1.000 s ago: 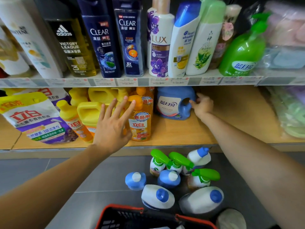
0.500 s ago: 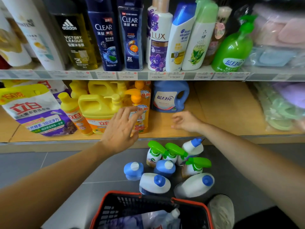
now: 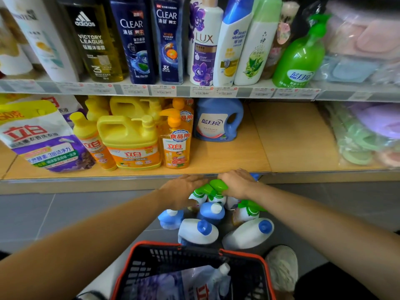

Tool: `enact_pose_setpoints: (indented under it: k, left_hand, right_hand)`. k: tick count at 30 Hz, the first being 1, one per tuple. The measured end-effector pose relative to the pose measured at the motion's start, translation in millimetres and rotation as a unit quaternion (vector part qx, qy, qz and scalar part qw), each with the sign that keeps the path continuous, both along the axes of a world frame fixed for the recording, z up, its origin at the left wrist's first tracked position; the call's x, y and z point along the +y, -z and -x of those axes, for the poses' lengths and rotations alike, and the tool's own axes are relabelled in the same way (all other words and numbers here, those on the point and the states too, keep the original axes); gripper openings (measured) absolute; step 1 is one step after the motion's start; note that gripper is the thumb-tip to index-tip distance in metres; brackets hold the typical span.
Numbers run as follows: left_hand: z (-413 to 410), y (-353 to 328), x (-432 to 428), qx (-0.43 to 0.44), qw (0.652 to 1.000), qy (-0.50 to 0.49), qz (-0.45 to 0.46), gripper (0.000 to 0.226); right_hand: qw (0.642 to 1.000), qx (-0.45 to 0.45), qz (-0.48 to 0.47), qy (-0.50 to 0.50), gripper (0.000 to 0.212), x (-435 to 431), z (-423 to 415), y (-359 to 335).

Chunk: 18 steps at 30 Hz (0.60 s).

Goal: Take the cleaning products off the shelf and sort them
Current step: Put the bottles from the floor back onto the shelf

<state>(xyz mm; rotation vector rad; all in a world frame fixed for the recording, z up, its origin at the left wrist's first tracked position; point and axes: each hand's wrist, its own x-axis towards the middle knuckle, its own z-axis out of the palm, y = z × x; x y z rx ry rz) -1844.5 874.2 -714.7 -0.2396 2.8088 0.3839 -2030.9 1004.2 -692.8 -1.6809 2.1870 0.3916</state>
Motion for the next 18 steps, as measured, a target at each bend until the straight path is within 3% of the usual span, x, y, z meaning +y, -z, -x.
enact_pose_setpoints:
  k: [3, 8, 12, 18]
  left_hand:
    - [-2, 6, -2, 0.019, 0.999, -0.022, 0.03, 0.082]
    - [-9, 13, -8, 0.008, 0.993, -0.116, -0.013, 0.049]
    - [-8, 11, -12, 0.027, 0.985, -0.158, -0.061, 0.037]
    - [2, -15, -12, 0.09, 0.979, -0.167, -0.079, 0.038]
  right_hand:
    - [0.998, -0.034, 0.054, 0.025, 0.042, -5, 4, -14]
    - [0.98, -0.112, 0.14, 0.083, 0.045, -8, 26, -69]
    - [0.934, -0.216, 0.24, 0.154, 0.028, 3, 45, -111]
    - [0.846, -0.295, 0.359, 0.263, 0.03, 20, 85, -136]
